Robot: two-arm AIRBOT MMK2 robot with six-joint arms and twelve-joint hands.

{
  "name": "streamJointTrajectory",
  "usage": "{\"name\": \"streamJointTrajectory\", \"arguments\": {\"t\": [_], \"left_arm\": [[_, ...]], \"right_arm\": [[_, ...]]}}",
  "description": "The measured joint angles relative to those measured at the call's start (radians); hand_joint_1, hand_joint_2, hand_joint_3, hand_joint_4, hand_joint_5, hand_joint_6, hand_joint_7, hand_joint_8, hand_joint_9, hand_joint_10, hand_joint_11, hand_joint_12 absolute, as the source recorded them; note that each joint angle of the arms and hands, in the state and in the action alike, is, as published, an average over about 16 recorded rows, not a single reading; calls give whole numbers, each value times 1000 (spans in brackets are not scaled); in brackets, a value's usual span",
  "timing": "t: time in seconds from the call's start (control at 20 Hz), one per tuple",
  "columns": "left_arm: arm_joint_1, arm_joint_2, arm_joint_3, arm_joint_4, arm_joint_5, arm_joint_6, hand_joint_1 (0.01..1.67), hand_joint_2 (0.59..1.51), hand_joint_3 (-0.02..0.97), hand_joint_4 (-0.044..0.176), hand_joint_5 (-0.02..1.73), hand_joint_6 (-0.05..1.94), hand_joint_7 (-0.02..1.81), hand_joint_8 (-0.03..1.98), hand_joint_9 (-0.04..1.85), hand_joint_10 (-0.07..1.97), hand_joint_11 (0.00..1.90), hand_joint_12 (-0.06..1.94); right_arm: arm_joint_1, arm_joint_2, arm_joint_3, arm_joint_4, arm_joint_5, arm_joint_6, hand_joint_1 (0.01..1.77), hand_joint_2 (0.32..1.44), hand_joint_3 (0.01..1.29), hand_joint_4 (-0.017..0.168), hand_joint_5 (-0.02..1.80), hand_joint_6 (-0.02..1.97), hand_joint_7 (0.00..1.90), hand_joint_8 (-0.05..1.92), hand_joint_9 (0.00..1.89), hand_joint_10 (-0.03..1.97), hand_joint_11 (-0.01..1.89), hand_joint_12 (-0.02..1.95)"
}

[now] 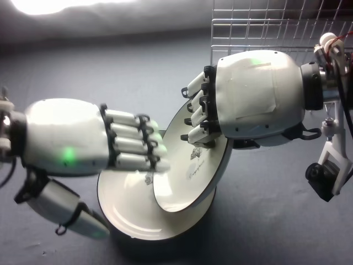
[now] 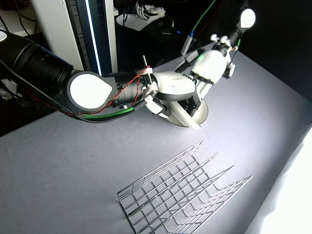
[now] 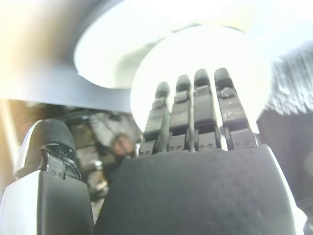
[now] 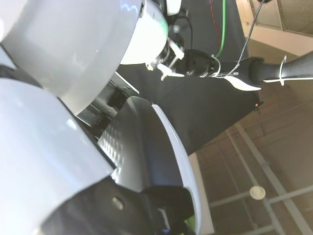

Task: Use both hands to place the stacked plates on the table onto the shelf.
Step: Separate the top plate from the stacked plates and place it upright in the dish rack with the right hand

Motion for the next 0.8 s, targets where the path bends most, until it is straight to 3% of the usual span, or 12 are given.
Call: {"name": "streamJointTrajectory", "arguments": {"t": [0.4,0.8], "left_arm": [[-55,119,-15,-26,28,-1,15,1112,14,0,89,19,107,2,102,4,16,200],[-59,202,-13,-73,79,66,15,1112,15,0,101,19,118,2,116,4,18,238]], "right_arm": [[35,0,0,89,-13,14,1277,1010,13,-2,872,959,1028,836,997,1053,793,1179],[78,-1,0,231,-46,42,1293,1010,13,-2,874,1014,1029,887,996,1084,798,1208]]}}
